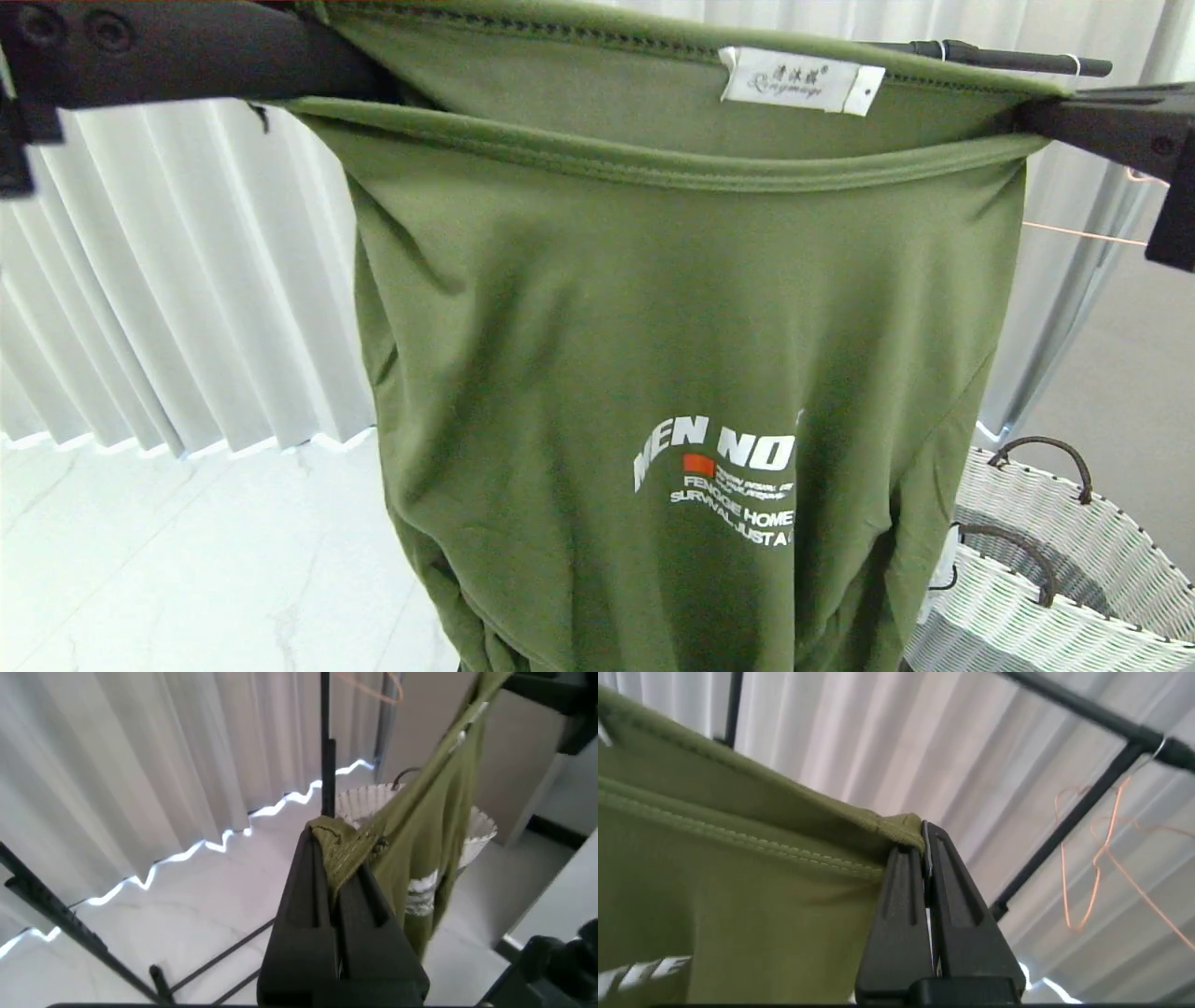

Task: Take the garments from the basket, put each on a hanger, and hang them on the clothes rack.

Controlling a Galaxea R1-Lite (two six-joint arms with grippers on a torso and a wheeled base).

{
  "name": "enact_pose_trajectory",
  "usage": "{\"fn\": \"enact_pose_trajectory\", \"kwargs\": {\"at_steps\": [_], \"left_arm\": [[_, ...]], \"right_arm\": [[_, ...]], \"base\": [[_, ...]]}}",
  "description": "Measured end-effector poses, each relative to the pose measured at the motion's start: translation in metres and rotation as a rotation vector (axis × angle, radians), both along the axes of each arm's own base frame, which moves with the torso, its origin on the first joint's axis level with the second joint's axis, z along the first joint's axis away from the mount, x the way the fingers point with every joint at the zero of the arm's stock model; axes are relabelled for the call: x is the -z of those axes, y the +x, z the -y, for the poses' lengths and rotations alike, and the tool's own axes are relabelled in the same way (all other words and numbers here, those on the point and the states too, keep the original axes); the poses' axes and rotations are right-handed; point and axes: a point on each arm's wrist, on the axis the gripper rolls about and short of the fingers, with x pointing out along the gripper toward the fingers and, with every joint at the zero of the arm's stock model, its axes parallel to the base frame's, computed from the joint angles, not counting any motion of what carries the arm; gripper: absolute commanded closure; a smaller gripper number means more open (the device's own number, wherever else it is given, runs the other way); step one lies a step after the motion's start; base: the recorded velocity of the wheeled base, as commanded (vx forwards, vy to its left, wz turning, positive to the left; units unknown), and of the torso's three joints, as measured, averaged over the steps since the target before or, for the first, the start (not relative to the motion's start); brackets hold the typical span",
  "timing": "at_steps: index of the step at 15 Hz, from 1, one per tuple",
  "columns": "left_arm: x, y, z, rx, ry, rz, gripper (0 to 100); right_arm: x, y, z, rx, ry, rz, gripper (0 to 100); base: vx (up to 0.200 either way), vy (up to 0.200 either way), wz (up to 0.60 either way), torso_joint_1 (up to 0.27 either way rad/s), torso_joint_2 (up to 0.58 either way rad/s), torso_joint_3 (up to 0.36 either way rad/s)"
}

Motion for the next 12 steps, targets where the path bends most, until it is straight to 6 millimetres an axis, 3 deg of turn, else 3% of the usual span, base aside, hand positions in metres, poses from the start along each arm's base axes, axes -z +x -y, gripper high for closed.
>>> {"fn": "enact_pose_trajectory", "kwargs": {"at_steps": [2, 7, 8, 12], "left_arm": [[0.009, 0.007, 0.008, -0.006, 0.034, -0.020, 100], [0.014, 0.012, 0.015, -0.007, 0.051, -0.030, 100], [0.014, 0.012, 0.015, -0.007, 0.052, -0.030, 100], [0.014, 0.013, 0.015, -0.013, 0.054, -0.031, 100]], "right_arm": [[0.012, -0.001, 0.001, -0.001, -0.034, -0.025, 100], [0.011, -0.005, 0.005, -0.005, -0.033, -0.015, 100], [0.011, -0.006, 0.006, -0.004, -0.032, -0.016, 0], [0.014, -0.007, 0.007, -0.010, -0.040, -0.021, 0]], "base": [[0.000, 0.000, 0.00, 0.000, 0.00, 0.000], [0.000, 0.000, 0.00, 0.000, 0.00, 0.000], [0.000, 0.000, 0.00, 0.000, 0.00, 0.000], [0.000, 0.000, 0.00, 0.000, 0.00, 0.000]]}}
